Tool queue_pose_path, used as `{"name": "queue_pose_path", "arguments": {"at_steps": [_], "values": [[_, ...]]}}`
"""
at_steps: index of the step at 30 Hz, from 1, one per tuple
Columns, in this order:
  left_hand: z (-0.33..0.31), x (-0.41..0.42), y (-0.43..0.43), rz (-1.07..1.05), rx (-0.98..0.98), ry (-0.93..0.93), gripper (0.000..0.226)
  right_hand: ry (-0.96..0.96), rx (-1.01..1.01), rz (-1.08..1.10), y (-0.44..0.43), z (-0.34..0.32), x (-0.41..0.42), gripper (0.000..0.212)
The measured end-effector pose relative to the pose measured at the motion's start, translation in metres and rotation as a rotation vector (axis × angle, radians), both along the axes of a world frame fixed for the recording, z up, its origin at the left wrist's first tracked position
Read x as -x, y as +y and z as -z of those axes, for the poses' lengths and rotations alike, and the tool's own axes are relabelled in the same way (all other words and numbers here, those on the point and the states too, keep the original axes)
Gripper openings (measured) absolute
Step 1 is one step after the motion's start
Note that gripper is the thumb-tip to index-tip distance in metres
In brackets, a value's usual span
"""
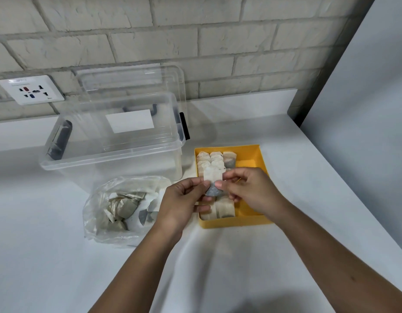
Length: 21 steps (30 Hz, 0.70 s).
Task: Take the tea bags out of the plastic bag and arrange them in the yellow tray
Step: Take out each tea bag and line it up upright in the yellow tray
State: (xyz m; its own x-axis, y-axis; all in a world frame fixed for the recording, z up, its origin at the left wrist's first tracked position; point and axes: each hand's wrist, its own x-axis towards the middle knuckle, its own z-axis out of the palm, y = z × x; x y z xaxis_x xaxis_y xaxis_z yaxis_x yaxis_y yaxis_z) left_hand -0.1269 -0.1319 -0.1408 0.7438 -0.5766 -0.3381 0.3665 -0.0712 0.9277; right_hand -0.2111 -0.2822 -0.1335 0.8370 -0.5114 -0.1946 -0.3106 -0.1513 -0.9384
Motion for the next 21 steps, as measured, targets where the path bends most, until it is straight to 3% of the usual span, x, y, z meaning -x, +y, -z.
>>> {"name": "queue_pose_path", "arguments": {"at_steps": [5,11,13,21], "values": [[0.003,0.006,-0.003,-0.017,-0.107,-0.118,0.010,-0.033,0.088,0.076,-0.008,0.006,0.011,0.011],[0.010,-0.003,0.008,-0.051,-0.184,-0.238,0.008,0.146,0.642,0.144,-0.048,0.012,-0.013,0.013],[0.012,-0.005,0.009,-0.055,-0.183,-0.221,0.007,0.232,0.738,0.133,-0.055,0.017,-0.026,0.015],[0.010,-0.011,0.014,-0.060,-0.166,-0.173,0.009,0.478,0.753,0.111,-0.058,0.048,-0.058,0.018]]}}
